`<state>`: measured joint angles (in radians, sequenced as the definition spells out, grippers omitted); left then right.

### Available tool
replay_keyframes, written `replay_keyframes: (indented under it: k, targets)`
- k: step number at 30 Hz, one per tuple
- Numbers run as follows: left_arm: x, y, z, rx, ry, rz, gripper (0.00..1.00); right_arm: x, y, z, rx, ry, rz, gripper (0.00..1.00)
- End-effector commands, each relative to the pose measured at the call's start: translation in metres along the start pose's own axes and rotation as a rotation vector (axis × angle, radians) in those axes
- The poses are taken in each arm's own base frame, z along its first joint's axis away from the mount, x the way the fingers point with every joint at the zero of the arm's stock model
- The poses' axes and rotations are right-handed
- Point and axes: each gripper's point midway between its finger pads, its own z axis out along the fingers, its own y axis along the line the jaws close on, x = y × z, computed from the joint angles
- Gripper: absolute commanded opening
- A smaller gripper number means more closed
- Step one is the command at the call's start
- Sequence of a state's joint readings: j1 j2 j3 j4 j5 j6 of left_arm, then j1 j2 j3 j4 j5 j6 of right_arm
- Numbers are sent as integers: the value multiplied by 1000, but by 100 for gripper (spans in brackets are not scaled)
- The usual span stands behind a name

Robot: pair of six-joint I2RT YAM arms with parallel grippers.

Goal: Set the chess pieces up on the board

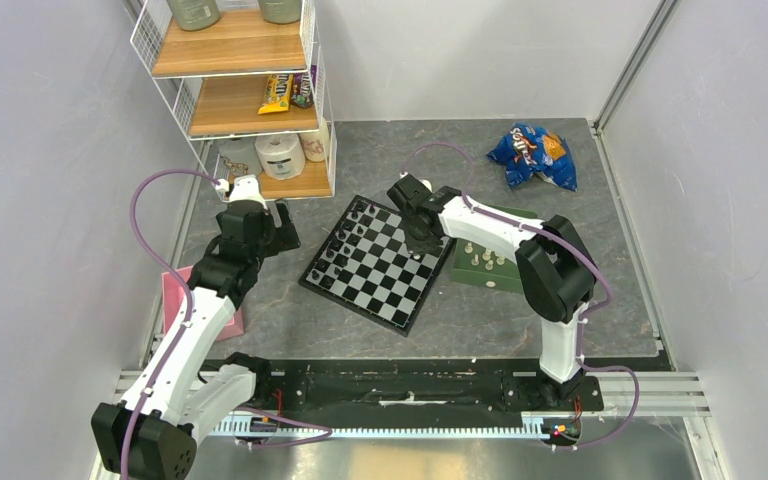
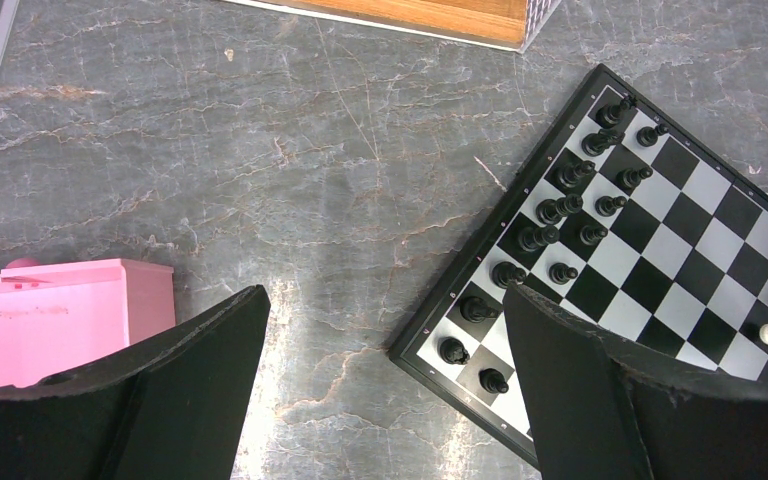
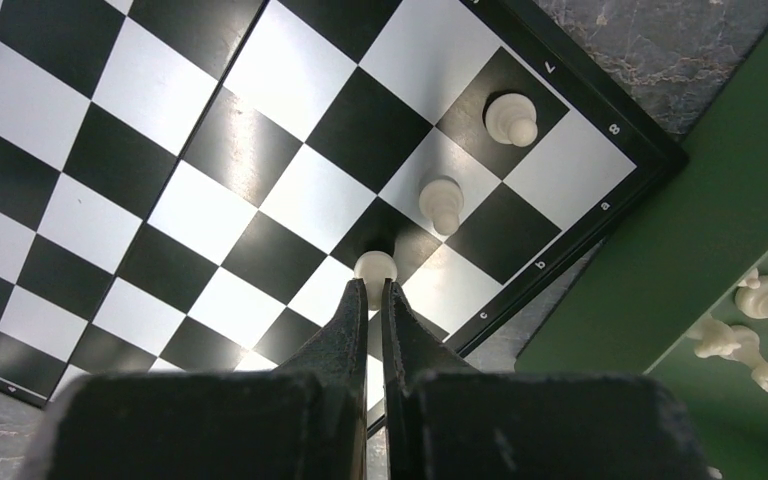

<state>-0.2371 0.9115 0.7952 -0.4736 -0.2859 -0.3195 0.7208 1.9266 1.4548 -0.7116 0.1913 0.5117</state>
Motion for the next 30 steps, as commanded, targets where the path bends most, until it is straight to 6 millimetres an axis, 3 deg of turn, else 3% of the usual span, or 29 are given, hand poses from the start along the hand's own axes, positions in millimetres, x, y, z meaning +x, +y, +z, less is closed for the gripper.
replay_keyframes:
  k: [1,21,30]
  targets:
    - [-7,1,-2,4,-31,18,95,-17,5,4,-1,-43,9,4]
    - [-6,1,-2,4,-28,20,95,-13,-4,10,20,-25,11,9]
    - [-6,1,-2,4,-27,20,95,-17,6,1,-40,-30,3,25]
